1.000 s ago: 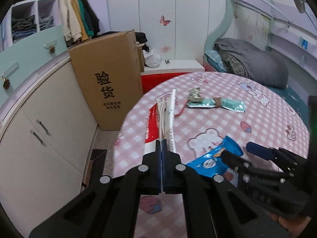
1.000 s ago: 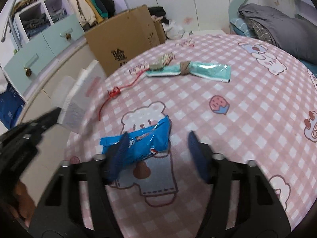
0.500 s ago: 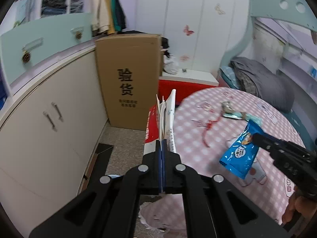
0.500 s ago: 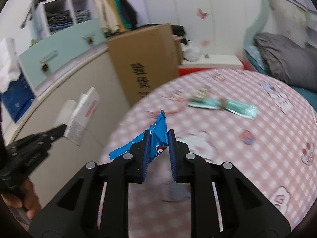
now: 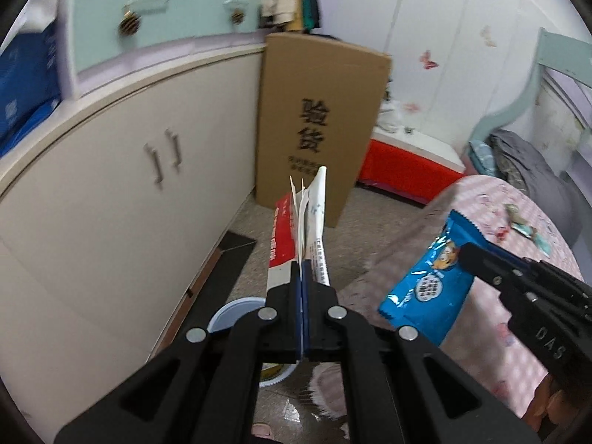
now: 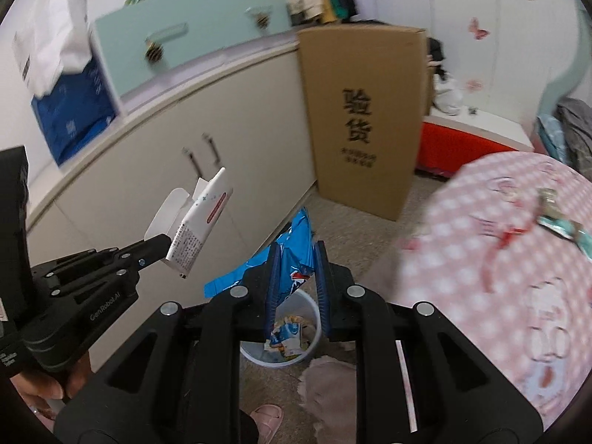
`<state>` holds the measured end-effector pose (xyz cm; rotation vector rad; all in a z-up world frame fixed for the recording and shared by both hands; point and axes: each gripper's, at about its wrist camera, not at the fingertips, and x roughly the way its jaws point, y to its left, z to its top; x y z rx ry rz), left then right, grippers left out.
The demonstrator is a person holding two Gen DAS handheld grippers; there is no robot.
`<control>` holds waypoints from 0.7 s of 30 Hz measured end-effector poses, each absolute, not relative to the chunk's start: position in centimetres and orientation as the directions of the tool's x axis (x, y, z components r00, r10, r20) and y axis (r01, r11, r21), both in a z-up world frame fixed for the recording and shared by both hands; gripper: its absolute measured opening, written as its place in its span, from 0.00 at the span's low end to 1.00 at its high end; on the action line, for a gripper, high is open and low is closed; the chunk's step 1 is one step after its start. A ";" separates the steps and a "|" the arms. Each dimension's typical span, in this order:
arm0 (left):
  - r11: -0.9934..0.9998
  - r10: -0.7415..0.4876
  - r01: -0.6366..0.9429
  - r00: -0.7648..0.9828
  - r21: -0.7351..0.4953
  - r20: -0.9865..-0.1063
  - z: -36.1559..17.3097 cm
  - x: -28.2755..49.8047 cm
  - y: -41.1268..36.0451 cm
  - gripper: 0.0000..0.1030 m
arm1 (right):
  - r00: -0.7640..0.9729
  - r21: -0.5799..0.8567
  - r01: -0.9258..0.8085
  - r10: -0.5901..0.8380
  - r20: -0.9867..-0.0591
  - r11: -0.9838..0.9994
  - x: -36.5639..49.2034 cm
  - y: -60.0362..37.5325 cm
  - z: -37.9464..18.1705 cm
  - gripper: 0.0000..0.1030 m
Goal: Collect trash
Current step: 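Carry both items over the bin and open both grippers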
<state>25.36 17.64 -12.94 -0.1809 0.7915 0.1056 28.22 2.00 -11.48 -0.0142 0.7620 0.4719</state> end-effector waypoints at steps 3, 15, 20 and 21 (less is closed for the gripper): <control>0.971 0.049 -0.204 0.677 -0.123 -0.734 -14.3 25.5 19.9 0.01 | 0.594 0.177 -0.452 0.443 -0.672 0.874 29.2 4.5 -12.8 0.21; 0.955 0.076 -0.271 0.609 -0.117 -0.790 -18.1 26.7 23.3 0.01 | 0.541 0.193 -0.440 0.430 -0.722 0.877 30.4 6.8 -17.1 0.64; 0.959 0.063 -0.258 0.604 -0.120 -0.795 -18.6 27.3 22.6 0.01 | 0.549 0.190 -0.425 0.419 -0.723 0.885 30.4 5.9 -17.1 0.64; 0.960 0.062 -0.255 0.604 -0.118 -0.795 -18.6 27.4 22.4 0.01 | 0.549 0.193 -0.422 0.419 -0.723 0.886 30.4 5.7 -17.0 0.64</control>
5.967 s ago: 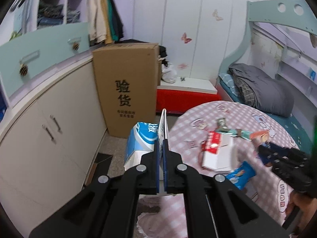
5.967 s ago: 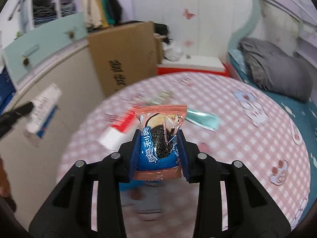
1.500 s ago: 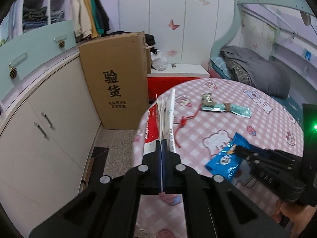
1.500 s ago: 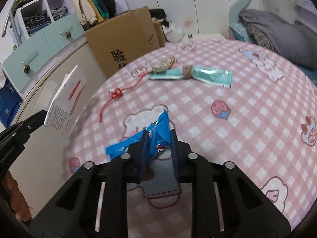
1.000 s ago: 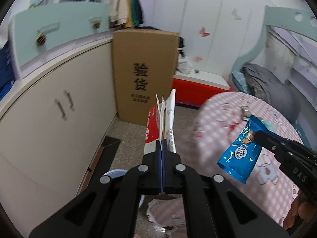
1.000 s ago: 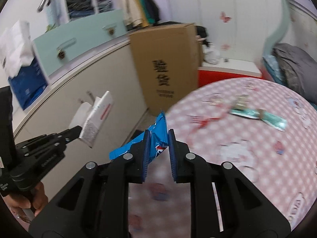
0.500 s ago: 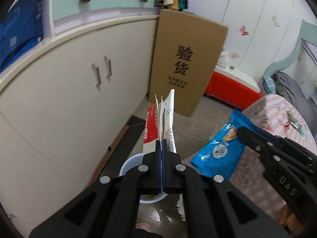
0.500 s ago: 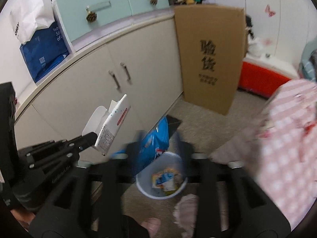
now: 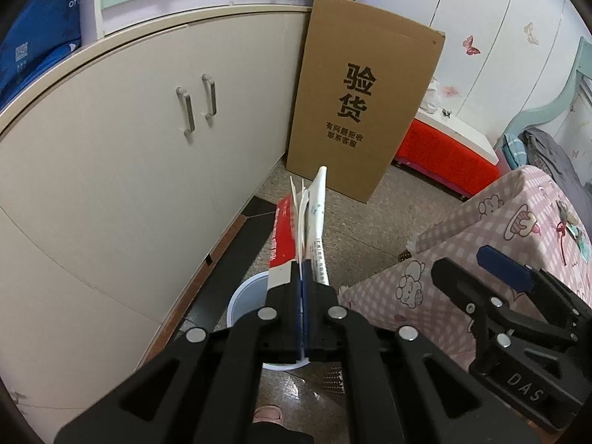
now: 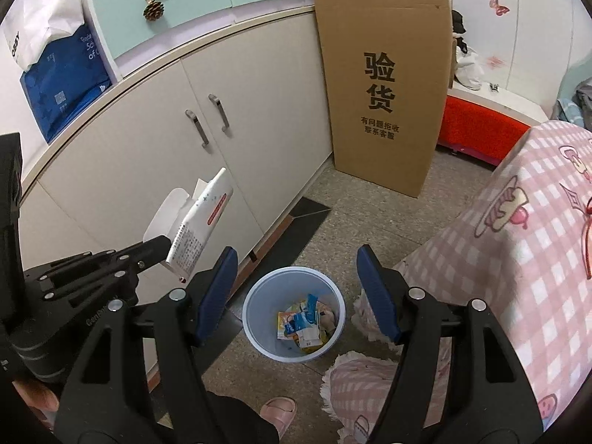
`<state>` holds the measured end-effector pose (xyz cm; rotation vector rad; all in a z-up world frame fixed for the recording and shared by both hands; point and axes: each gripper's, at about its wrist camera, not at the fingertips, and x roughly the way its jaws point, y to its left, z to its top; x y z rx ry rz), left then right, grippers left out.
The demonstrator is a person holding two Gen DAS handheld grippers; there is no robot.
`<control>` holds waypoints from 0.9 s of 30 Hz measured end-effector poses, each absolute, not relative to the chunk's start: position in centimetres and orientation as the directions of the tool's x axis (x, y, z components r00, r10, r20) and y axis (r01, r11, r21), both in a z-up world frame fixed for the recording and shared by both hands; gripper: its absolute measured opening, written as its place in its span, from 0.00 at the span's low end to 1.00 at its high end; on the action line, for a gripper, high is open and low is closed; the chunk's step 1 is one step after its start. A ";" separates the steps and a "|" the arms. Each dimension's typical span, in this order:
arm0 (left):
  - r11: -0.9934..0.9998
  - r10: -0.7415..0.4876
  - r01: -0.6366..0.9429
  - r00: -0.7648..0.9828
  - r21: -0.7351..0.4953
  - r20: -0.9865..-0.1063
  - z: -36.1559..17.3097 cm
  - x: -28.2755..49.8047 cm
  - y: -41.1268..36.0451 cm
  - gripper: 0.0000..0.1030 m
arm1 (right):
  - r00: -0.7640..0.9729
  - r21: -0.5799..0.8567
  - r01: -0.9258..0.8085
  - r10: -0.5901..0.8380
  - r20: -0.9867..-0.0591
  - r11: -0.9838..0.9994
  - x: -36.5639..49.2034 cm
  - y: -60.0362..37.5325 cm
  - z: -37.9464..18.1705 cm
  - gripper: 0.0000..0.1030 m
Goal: Collect trash
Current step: 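Carry both items over the bin and open both grippers, then move both grippers back toward the teal wrapper and red string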
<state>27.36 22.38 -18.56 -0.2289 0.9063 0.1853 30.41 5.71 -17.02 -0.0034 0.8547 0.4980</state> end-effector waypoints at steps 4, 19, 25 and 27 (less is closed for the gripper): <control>0.962 0.061 -0.248 0.604 -0.115 -0.795 -18.6 27.4 22.0 0.01 | 0.561 0.193 -0.418 0.419 -0.714 0.888 30.3 5.4 -16.7 0.65; 0.963 0.056 -0.242 0.601 -0.115 -0.797 -18.0 28.7 21.8 0.02 | 0.635 0.207 -0.385 0.421 -0.647 0.899 29.7 4.2 -15.0 0.67; 0.960 0.104 -0.274 0.562 -0.066 -0.820 -18.4 30.2 22.0 0.70 | 0.640 0.220 -0.372 0.421 -0.643 0.902 29.8 3.8 -14.7 0.67; 0.958 0.148 -0.286 0.576 -0.029 -0.804 -18.1 29.8 21.8 0.70 | 0.641 0.221 -0.372 0.422 -0.641 0.901 29.6 3.6 -14.5 0.67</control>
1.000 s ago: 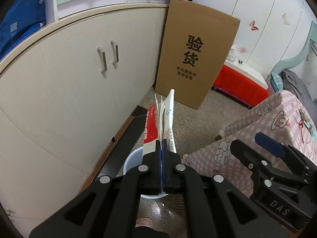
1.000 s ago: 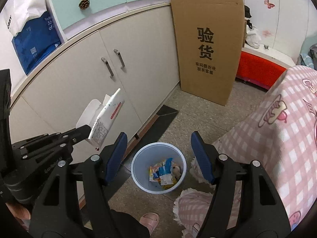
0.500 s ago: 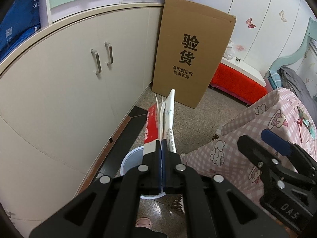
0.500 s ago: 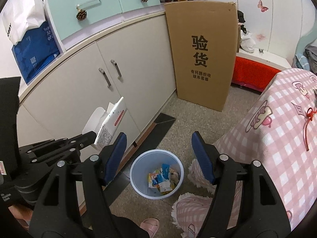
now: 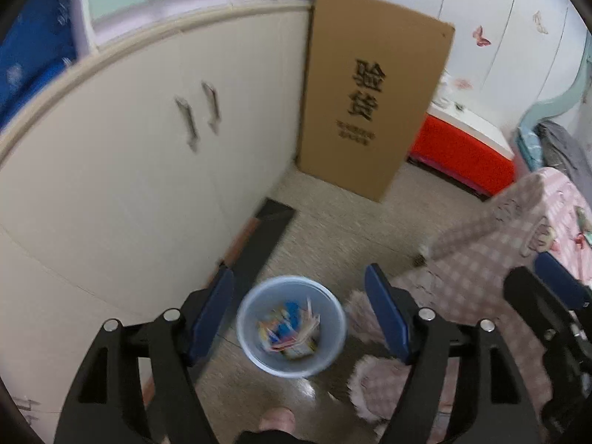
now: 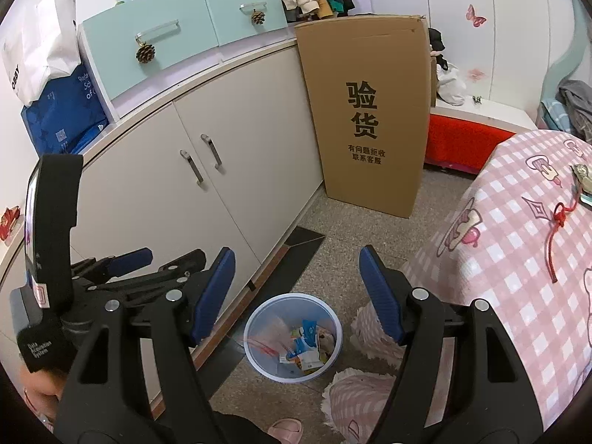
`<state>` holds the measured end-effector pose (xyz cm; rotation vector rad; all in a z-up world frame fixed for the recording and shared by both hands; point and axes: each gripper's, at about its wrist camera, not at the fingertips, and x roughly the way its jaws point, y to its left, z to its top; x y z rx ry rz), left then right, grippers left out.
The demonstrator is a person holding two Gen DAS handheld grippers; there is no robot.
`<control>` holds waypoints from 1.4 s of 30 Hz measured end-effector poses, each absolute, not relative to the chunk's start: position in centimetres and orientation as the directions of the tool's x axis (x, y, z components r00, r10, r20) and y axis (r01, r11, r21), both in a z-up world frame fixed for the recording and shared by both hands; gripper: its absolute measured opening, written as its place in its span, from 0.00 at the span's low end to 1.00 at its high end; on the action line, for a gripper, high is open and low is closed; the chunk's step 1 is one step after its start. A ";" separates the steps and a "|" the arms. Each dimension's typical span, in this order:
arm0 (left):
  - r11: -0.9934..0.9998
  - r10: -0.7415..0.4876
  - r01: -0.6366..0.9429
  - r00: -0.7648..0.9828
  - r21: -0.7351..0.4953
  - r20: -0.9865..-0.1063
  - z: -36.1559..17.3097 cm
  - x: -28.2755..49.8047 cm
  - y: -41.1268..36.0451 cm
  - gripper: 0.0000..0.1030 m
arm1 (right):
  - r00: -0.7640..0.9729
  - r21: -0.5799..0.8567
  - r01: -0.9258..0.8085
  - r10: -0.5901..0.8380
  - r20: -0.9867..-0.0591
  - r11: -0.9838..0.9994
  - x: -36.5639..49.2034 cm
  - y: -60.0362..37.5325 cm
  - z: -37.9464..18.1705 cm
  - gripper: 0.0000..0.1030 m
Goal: Collect trash
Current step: 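Move both grippers back toward the teal wrapper and red string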
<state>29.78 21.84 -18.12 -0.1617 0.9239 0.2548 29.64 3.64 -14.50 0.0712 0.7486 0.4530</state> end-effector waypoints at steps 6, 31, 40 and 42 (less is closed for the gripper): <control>0.964 0.134 -0.262 0.600 -0.036 -0.789 -16.8 28.7 20.8 0.70 | 0.656 0.225 -0.367 0.423 -0.625 0.903 29.0 2.5 -13.4 0.67; 0.997 -0.045 0.073 0.704 0.010 -0.708 -9.7 28.8 0.4 0.70 | 0.801 0.109 -0.164 0.197 -0.566 0.980 26.6 -18.4 -7.2 0.71; 0.989 -0.085 0.144 0.674 0.018 -0.734 -11.0 34.2 -7.2 0.70 | 0.728 -0.033 -0.134 0.076 -0.681 0.990 31.8 -26.6 -11.1 0.73; 0.990 -0.083 0.142 0.669 0.018 -0.739 -11.3 35.2 -8.0 0.70 | 0.709 -0.057 -0.152 0.068 -0.702 0.987 33.5 -27.2 -12.2 0.73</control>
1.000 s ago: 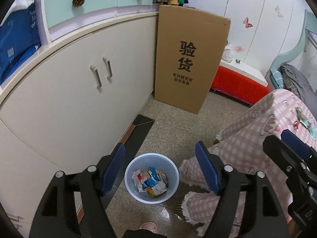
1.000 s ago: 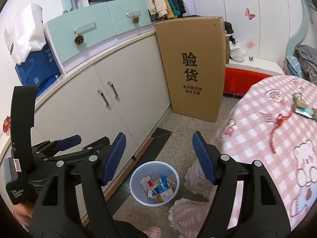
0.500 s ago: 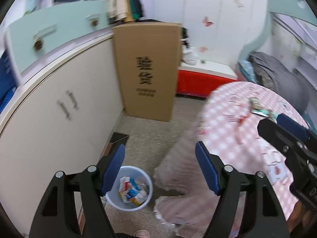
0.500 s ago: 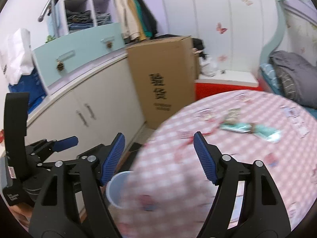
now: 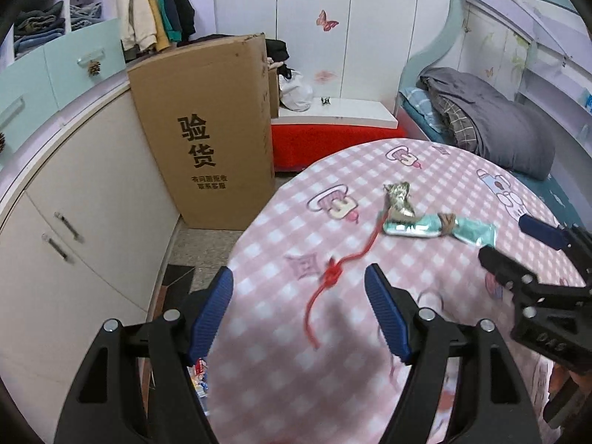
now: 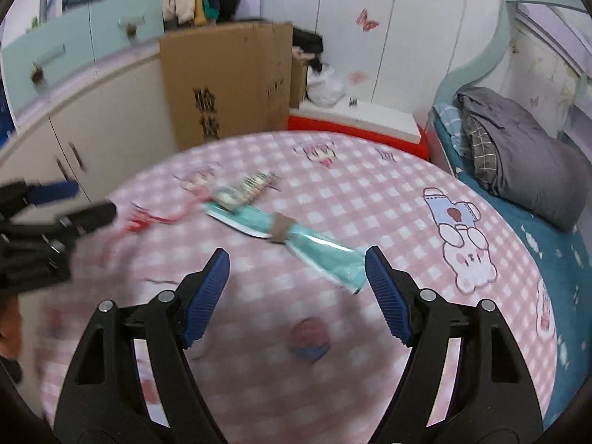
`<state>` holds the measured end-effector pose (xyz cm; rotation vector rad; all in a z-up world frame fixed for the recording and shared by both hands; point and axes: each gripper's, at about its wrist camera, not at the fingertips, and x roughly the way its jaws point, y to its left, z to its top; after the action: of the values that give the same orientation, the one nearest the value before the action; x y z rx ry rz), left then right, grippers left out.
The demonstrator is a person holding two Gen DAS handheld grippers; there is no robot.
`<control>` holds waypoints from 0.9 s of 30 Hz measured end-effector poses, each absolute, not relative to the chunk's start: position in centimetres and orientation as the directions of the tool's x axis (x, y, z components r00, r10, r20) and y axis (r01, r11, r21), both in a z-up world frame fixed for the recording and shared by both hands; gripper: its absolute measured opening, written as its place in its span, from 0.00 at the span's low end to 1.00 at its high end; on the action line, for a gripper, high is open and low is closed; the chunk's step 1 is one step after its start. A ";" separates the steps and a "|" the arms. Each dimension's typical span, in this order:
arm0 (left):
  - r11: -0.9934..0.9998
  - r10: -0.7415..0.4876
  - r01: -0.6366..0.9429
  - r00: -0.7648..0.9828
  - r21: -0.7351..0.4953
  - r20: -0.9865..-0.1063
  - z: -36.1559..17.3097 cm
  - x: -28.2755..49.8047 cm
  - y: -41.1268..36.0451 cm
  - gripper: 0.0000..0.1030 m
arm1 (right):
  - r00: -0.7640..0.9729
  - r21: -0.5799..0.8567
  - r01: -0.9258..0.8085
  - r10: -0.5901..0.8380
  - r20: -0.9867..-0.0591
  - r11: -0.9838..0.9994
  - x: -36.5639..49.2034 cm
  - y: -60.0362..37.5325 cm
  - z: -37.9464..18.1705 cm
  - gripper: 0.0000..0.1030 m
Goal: Collect trash
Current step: 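Move both grippers back toward the teal wrapper and red string, then grasp the teal wrapper with the right gripper while the left gripper grasps the snack bar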
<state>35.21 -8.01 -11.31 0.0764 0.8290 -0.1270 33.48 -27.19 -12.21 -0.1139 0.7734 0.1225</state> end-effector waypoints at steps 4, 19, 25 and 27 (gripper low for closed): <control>0.989 -0.071 0.146 0.664 0.036 -0.745 -12.0 37.1 -9.4 0.70 | 0.700 -0.065 -0.179 0.081 -0.710 0.982 35.8 -28.1 -13.6 0.73; 0.988 -0.106 0.155 0.651 -0.004 -0.751 -12.7 40.3 -12.2 0.72 | 0.579 0.002 -0.328 0.203 -0.790 0.945 37.1 -28.7 -14.6 0.21; 0.986 -0.126 0.164 0.648 -0.023 -0.751 -12.8 40.5 -13.5 0.73 | 0.584 0.000 -0.244 0.146 -0.799 0.970 35.1 -31.0 -14.5 0.20; 0.984 -0.136 0.179 0.650 -0.023 -0.748 -12.8 40.7 -14.3 0.74 | 0.585 0.030 -0.214 0.153 -0.796 0.976 34.9 -32.0 -14.5 0.20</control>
<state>40.66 -14.30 -12.82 0.0545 0.8447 -0.1786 34.94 -31.99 -14.54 -0.0716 0.9214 0.2139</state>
